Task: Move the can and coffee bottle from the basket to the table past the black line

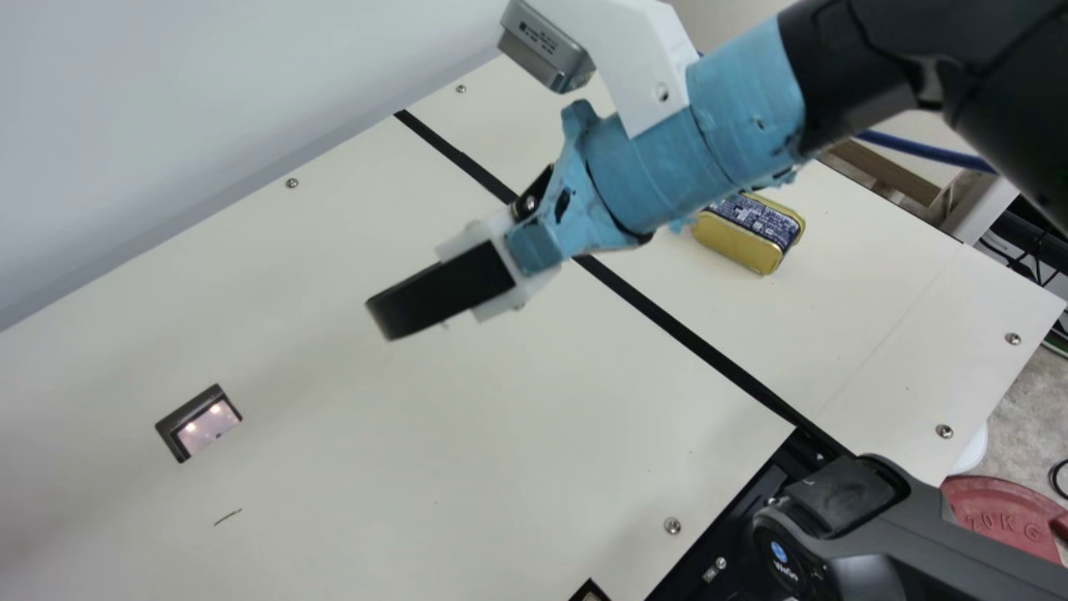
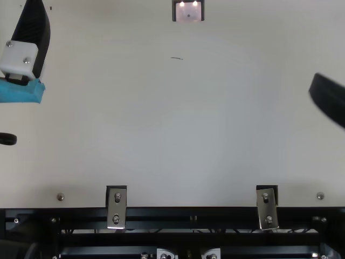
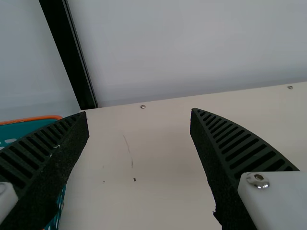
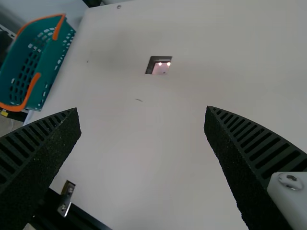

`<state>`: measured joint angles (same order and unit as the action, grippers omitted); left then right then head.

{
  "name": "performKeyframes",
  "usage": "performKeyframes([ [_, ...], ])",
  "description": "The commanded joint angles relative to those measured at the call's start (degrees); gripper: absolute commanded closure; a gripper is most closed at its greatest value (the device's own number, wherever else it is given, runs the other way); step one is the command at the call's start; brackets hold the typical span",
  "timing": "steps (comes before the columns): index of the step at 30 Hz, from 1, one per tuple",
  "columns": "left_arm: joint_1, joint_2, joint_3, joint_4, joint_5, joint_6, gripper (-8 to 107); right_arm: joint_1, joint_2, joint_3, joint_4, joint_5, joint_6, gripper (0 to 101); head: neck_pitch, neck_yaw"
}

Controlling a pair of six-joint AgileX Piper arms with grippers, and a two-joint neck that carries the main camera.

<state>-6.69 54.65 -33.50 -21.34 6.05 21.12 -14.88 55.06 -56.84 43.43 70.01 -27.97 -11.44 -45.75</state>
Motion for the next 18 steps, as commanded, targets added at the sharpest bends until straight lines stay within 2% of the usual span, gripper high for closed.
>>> performKeyframes([
  [1, 0.00, 0.00, 0.00, 0.00, 0.00, 0.00, 9, 3.10, -3.35, -0.26, -0.44, -0.11, 5.44, 0, -0.22, -1.25],
  [5, 0.00, 0.00, 0.00, 0.00, 0.00, 0.00, 9, 7.09, -8.02, -1.50, -2.74, -0.11, 12.74, 0, -0.22, -1.25],
  [6, 0.00, 0.00, 0.00, 0.00, 0.00, 0.00, 9, 5.48, -5.87, -1.10, -1.33, 0.12, 7.83, 0, -0.22, -1.25],
  [10, 0.00, 0.00, 0.00, 0.00, 0.00, 0.00, 9, 7.15, -8.25, -1.54, -2.16, 0.65, 12.56, 0, -0.22, -1.25],
  [18, 0.00, 0.00, 0.00, 0.00, 0.00, 0.00, 9, 7.15, -8.25, -1.54, -2.38, 0.12, 12.82, 0, 0.04, -1.35],
])
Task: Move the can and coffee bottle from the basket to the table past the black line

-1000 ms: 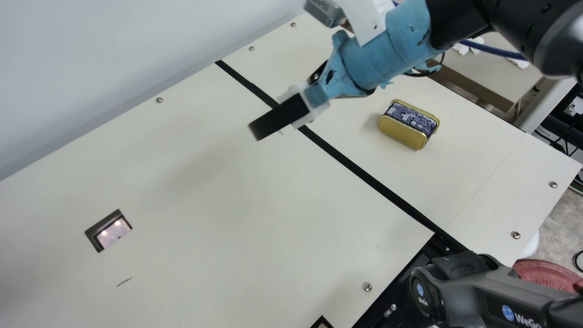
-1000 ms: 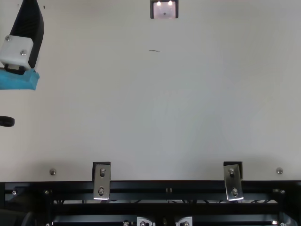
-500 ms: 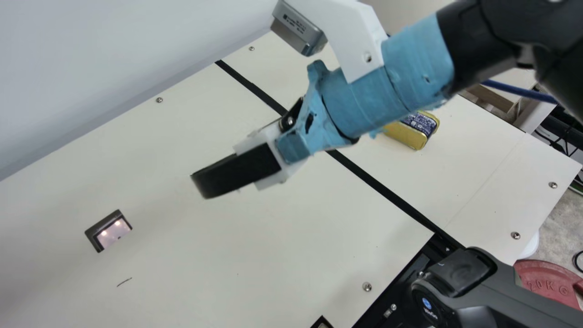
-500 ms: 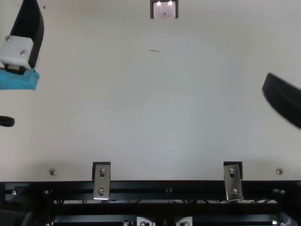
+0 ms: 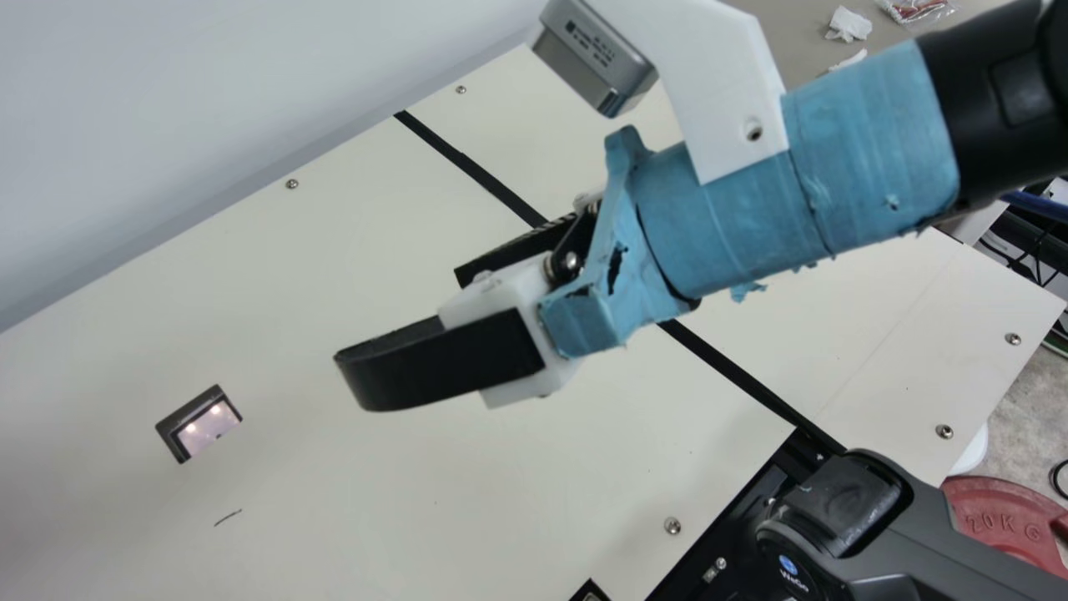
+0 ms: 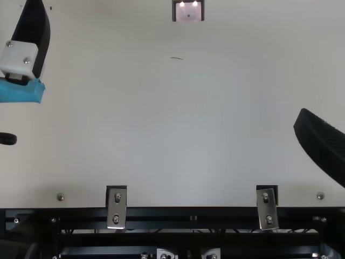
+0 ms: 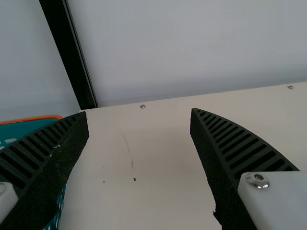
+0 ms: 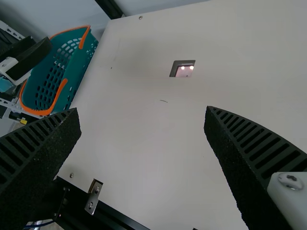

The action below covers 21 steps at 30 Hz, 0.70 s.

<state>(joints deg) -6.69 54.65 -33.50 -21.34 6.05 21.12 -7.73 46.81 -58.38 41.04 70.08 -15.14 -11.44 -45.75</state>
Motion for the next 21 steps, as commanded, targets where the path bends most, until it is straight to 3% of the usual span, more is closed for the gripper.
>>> performKeyframes([
  [1, 0.00, 0.00, 0.00, 0.00, 0.00, 0.00, 9, 0.00, 0.00, 0.00, 0.00, 0.00, 0.00, 0, 0.24, -1.17],
  [11, 0.00, 0.00, 0.00, 0.00, 0.00, 0.00, 9, 0.00, 0.00, 0.00, 0.00, 0.00, 0.00, 0, 1.12, 12.72],
  [21, 0.00, 0.00, 0.00, 0.00, 0.00, 0.00, 9, 0.00, 0.00, 0.00, 0.00, -0.05, 0.00, 0, -1.52, 34.75],
])
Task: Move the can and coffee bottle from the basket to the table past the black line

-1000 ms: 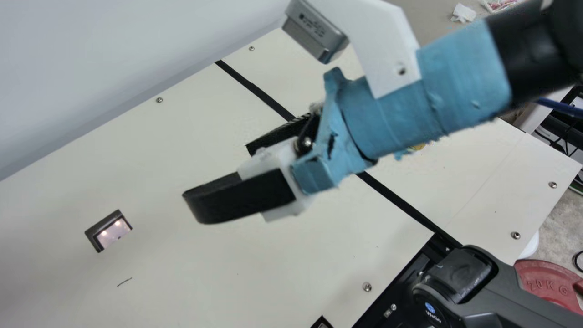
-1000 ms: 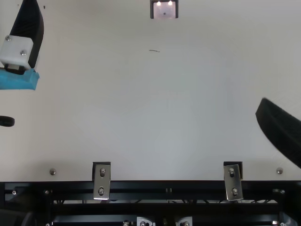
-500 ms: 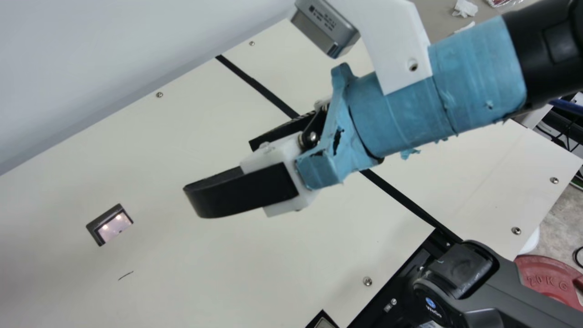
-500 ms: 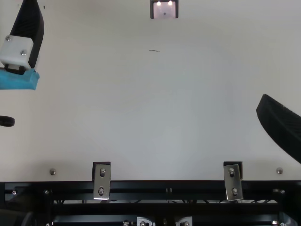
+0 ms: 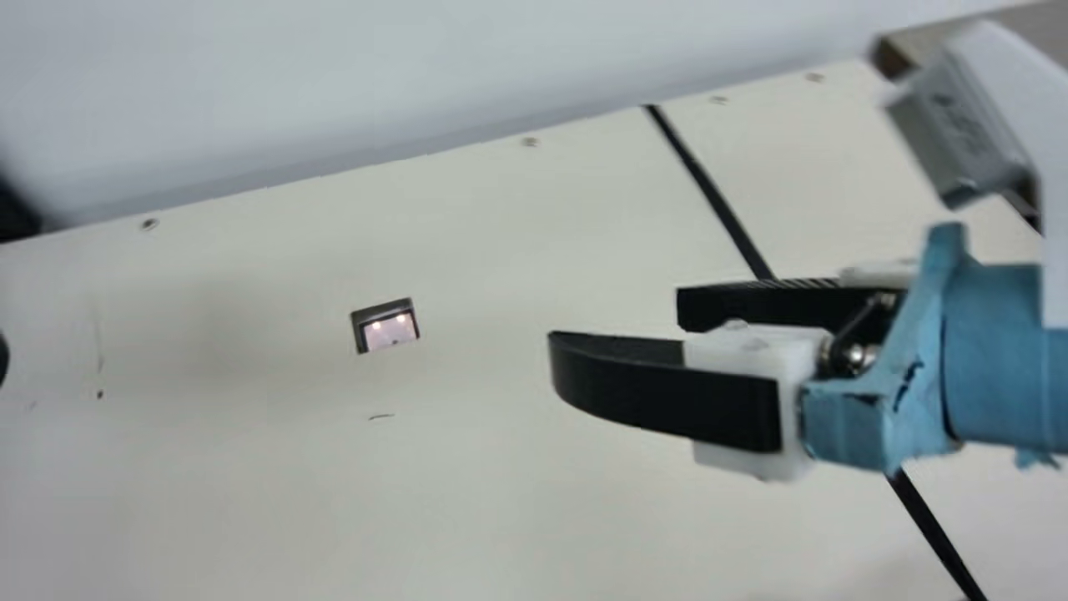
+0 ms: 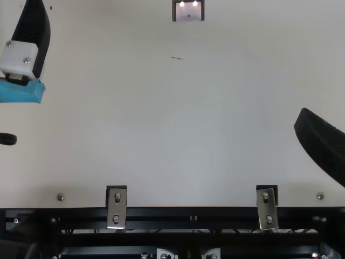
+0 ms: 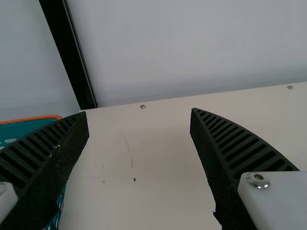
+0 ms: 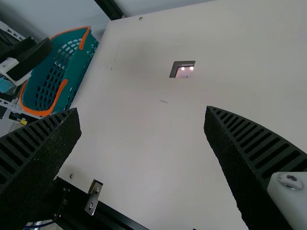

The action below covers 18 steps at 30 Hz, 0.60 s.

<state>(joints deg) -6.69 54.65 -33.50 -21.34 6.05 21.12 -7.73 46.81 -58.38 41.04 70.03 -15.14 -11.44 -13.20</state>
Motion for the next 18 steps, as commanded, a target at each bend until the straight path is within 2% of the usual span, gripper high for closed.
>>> performKeyframes([
  [1, 0.00, 0.00, 0.00, 0.00, 0.00, 0.00, 9, 0.00, 0.00, 0.00, 0.00, 0.00, 0.00, 0, -1.92, 4.53],
  [18, 0.00, 0.00, 0.00, 0.00, 0.00, 0.00, 9, 0.00, 0.00, 0.00, 0.00, -0.05, 0.00, 0, -8.90, 36.97],
])
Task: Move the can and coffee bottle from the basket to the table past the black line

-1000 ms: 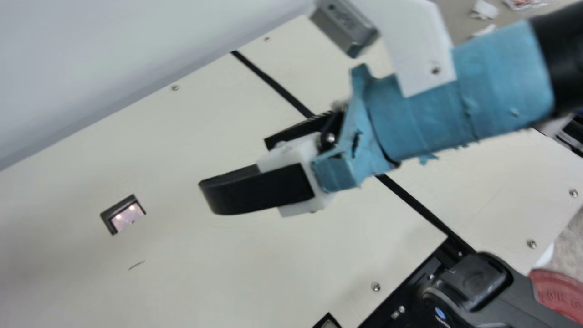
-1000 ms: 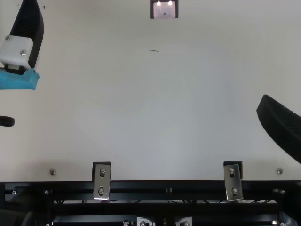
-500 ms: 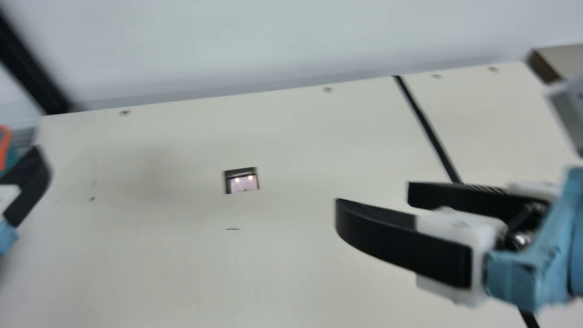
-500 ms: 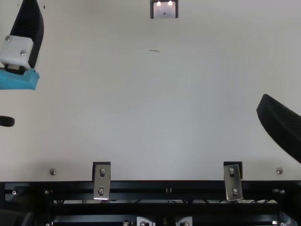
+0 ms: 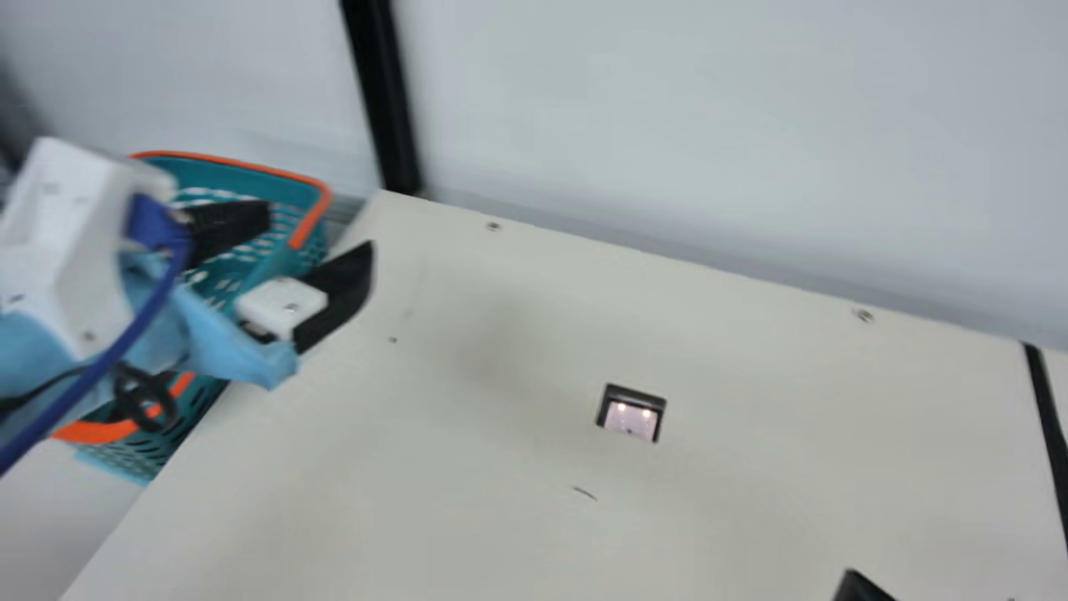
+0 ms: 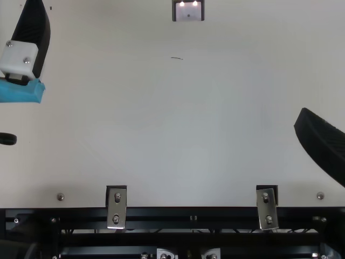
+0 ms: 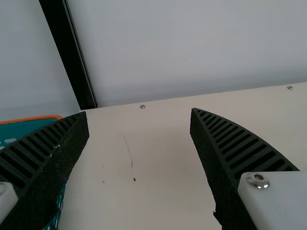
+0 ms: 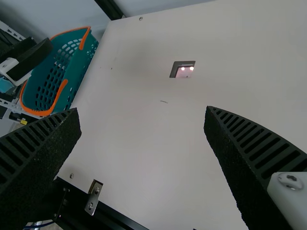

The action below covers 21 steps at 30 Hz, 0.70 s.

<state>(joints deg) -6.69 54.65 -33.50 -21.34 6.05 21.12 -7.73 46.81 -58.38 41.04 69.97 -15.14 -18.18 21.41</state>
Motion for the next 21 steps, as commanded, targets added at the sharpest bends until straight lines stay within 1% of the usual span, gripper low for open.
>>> performKeyframes([
  [1, 0.00, 0.00, 0.00, 0.00, 0.00, 0.00, 9, 0.00, 0.00, 0.00, 0.00, 0.00, 0.00, 0, -2.70, 3.95],
  [5, 0.00, 0.00, 0.00, 0.00, 0.00, 0.00, 9, 0.00, 0.00, 0.00, 0.00, 0.00, 0.00, 0, -4.94, 9.85],
  [8, 0.00, 0.00, 0.00, 0.00, 0.00, 0.00, 9, 0.00, 0.00, 0.00, 0.00, 0.00, 0.00, 0, -5.86, 13.59],
  [21, 0.00, 0.00, 0.00, 0.00, 0.00, 0.00, 9, 0.00, 0.00, 0.00, 0.00, 0.00, 0.00, 0, -5.86, 13.59],
])
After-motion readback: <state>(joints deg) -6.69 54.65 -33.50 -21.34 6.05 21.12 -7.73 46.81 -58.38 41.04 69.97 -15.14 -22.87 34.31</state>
